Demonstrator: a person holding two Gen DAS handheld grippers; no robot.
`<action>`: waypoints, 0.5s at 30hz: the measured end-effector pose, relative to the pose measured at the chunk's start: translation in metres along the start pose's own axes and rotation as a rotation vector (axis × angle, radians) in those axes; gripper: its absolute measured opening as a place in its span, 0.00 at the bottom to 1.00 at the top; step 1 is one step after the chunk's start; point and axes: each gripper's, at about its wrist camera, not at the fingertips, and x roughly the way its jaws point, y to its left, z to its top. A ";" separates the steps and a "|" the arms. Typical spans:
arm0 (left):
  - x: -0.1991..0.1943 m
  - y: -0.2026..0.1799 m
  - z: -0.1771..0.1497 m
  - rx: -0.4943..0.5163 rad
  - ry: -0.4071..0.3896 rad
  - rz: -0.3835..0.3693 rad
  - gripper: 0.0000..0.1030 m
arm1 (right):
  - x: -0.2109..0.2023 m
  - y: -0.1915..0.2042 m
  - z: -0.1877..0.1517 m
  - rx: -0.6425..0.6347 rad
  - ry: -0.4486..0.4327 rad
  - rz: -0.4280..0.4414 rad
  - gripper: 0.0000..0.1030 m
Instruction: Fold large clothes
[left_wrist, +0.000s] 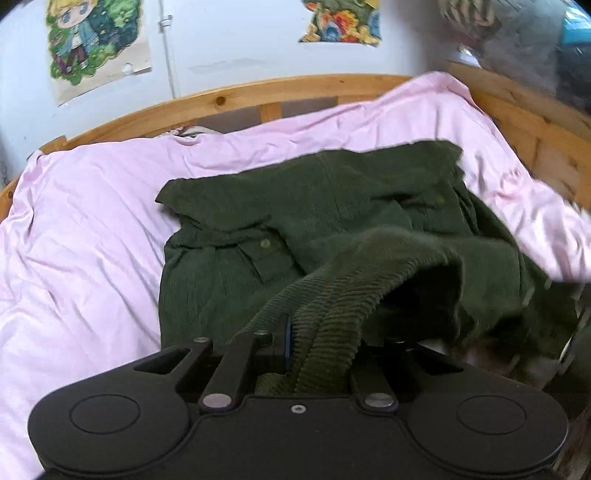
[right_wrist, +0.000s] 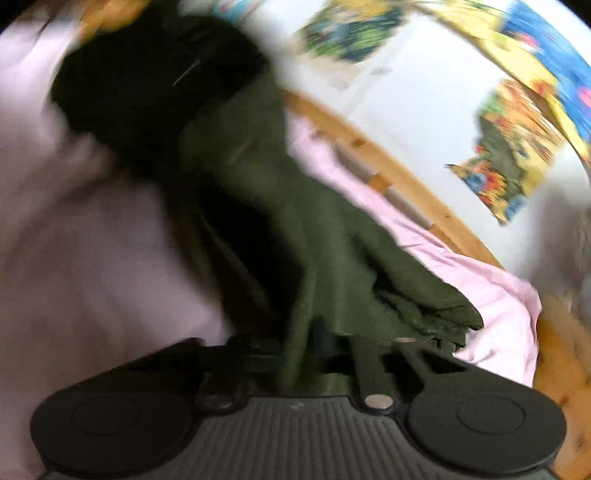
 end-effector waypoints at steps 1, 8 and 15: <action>-0.002 -0.001 -0.004 0.008 0.001 -0.004 0.11 | -0.009 -0.011 0.005 0.051 -0.030 0.000 0.08; -0.017 -0.016 -0.029 0.059 -0.015 -0.010 0.50 | -0.020 -0.097 0.050 0.370 -0.072 0.180 0.07; -0.031 -0.080 -0.057 0.223 -0.136 0.154 0.86 | 0.005 -0.140 0.083 0.501 0.010 0.352 0.08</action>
